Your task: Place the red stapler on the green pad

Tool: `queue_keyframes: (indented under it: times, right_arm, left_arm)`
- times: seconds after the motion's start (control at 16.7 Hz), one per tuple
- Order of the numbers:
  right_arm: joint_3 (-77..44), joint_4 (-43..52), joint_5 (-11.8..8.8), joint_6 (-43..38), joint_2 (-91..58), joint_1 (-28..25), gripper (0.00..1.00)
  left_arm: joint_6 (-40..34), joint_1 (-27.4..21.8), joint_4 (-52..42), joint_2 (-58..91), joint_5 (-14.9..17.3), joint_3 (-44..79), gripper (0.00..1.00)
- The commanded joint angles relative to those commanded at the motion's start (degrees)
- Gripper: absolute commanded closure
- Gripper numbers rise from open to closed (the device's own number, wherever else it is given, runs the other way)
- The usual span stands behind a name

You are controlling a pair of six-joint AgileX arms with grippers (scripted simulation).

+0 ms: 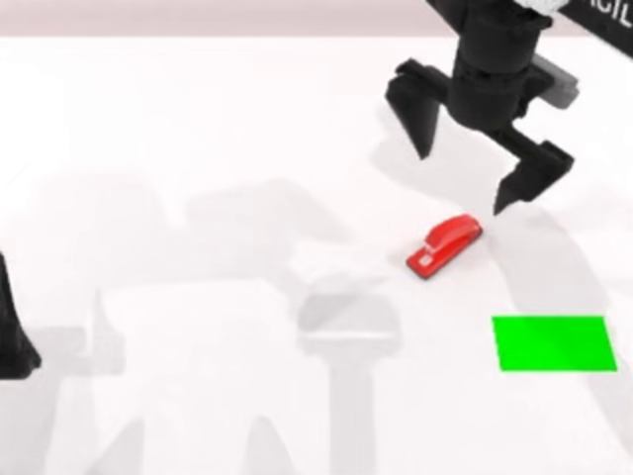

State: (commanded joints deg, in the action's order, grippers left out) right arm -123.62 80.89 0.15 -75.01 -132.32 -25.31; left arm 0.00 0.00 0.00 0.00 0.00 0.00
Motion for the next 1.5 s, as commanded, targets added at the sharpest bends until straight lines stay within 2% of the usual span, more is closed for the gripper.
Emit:
queue_keyframes:
  times: [0.3,0.78,1.08,1.5]
  right_arm:
    - [1.0,-0.9,0.0,0.2,0.1,0.2,0.0]
    - [16.8,-19.5,0.0,-0.1,-2.5,-0.1,0.0]
    - [18.0,-20.8,0.0,-0.2,-2.8,-0.1,0.0]
    - [18.0,-20.8,0.0,-0.2,-2.8,-0.1,0.53]
  left_arm:
    - [0.0,0.0,0.0,0.0,0.0,0.0,0.0]
    - [0.0,0.0,0.0,0.0,0.0,0.0,0.0]
    - [0.0,0.0,0.0,0.0,0.0,0.0,0.0]
    - [0.0,0.0,0.0,0.0,0.0,0.0,0.0]
